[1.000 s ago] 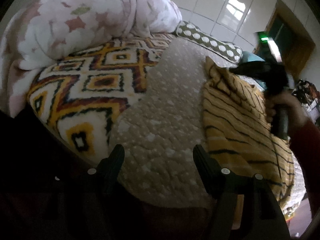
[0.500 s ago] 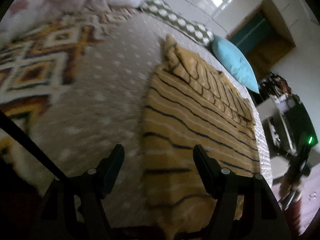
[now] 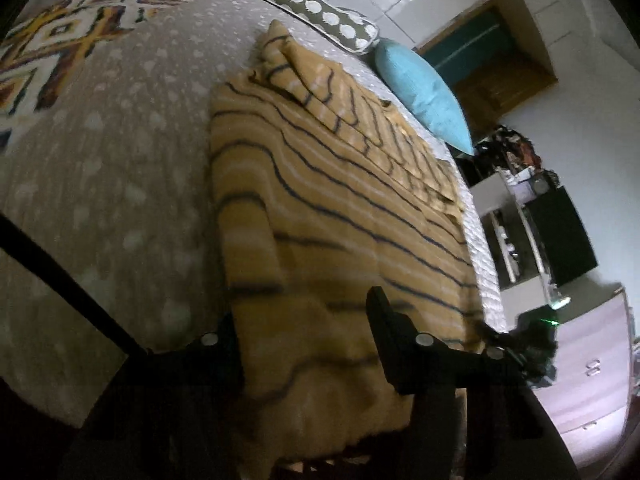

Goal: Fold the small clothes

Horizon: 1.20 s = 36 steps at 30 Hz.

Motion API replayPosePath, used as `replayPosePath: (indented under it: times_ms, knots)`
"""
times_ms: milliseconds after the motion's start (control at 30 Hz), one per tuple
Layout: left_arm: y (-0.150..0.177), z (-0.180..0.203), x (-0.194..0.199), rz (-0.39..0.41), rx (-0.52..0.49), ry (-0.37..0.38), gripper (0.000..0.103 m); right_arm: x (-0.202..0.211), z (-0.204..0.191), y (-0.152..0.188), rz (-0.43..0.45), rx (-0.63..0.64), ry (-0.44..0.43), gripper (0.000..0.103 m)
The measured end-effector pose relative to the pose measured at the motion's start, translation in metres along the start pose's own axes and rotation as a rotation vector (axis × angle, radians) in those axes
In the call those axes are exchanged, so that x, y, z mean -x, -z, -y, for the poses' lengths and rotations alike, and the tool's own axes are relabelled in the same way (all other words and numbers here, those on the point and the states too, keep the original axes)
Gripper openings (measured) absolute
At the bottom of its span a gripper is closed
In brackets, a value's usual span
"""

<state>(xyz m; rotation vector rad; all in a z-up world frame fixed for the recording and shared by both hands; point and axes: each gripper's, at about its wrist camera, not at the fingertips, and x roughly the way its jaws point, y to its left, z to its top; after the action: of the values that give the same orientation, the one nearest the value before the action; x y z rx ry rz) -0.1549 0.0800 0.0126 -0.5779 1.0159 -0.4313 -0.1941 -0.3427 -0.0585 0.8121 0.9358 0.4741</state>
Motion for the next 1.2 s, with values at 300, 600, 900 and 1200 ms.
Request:
replayPosePath:
  times_ms: [300, 600, 900, 1200]
  knots:
    - [0.043, 0.017, 0.001, -0.023, -0.085, -0.057, 0.050, -0.025, -0.013, 0.066, -0.115, 0.017, -0.053, 0.030]
    - [0.046, 0.035, -0.005, -0.018, -0.147, -0.254, 0.008, -0.045, -0.033, 0.080, -0.165, 0.087, 0.006, 0.018]
    - [0.050, 0.068, 0.075, 0.108, -0.191, -0.241, 0.007, 0.017, -0.070, 0.081, -0.073, 0.228, 0.037, 0.008]
    - [0.068, 0.056, 0.062, 0.042, -0.184, -0.282, 0.007, 0.023, -0.067, 0.111, -0.168, 0.269, 0.046, 0.008]
